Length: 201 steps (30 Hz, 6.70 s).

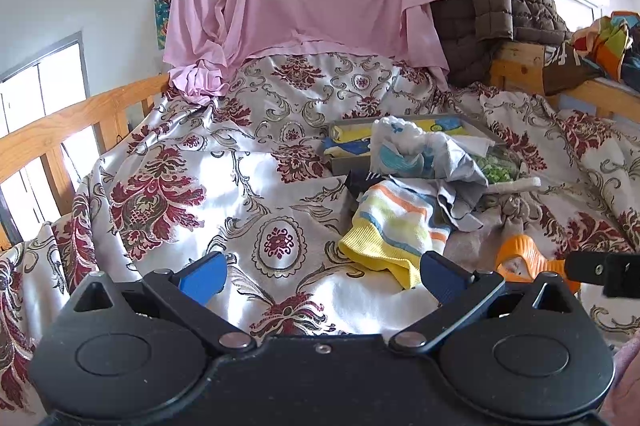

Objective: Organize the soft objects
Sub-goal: 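Grasp the striped sock with the left tool while the right tool grasps the orange silicone piece, then carry the sock and orange piece with both tools over the painted tray, then lower both tools into the tray and open them, releasing sock and orange piece, then move both open tools back over the pile of soft items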

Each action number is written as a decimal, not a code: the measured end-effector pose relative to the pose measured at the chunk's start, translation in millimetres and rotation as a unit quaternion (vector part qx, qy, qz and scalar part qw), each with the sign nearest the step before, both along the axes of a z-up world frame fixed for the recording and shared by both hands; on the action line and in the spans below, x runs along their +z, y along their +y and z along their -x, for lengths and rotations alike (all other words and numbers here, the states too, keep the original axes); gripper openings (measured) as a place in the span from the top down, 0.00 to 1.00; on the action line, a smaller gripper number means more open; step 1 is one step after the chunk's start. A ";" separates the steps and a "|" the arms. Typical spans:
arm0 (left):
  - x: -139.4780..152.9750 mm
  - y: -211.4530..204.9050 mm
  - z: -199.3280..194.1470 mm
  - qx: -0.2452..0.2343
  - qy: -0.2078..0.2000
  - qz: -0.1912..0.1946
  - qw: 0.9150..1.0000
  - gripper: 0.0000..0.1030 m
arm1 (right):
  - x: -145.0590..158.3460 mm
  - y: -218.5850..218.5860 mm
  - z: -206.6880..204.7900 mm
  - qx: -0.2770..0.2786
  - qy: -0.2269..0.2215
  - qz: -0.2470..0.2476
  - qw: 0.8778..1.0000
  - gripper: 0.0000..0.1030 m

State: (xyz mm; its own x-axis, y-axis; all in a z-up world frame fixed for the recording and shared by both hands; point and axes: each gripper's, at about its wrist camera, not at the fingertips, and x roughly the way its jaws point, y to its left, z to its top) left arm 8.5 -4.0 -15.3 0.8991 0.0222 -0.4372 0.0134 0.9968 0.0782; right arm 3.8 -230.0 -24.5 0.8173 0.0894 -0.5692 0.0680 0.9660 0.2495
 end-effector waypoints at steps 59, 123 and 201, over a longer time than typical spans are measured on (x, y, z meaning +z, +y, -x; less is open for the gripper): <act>-61.8 0.1 -187.0 -0.163 0.204 0.193 0.946 0.80 | -40.8 -13.1 -105.9 0.060 0.102 -0.101 0.988 0.15; 113.6 -62.8 -234.1 -0.202 -0.051 0.068 0.976 0.87 | 49.8 -54.1 -271.6 0.004 -0.141 -0.059 0.988 0.85; 100.4 -60.8 -226.0 -0.066 -0.068 0.093 0.991 0.01 | 89.2 -64.1 -175.9 0.005 -0.193 -0.034 0.980 0.00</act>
State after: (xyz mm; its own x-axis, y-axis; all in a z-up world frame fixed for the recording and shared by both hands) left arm 234.5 -64.7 85.1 0.9397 -0.1686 -0.2977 0.1461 0.9846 -0.0965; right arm 179.6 -294.0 64.7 0.9699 0.1250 -0.2091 -0.0530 0.9460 0.3197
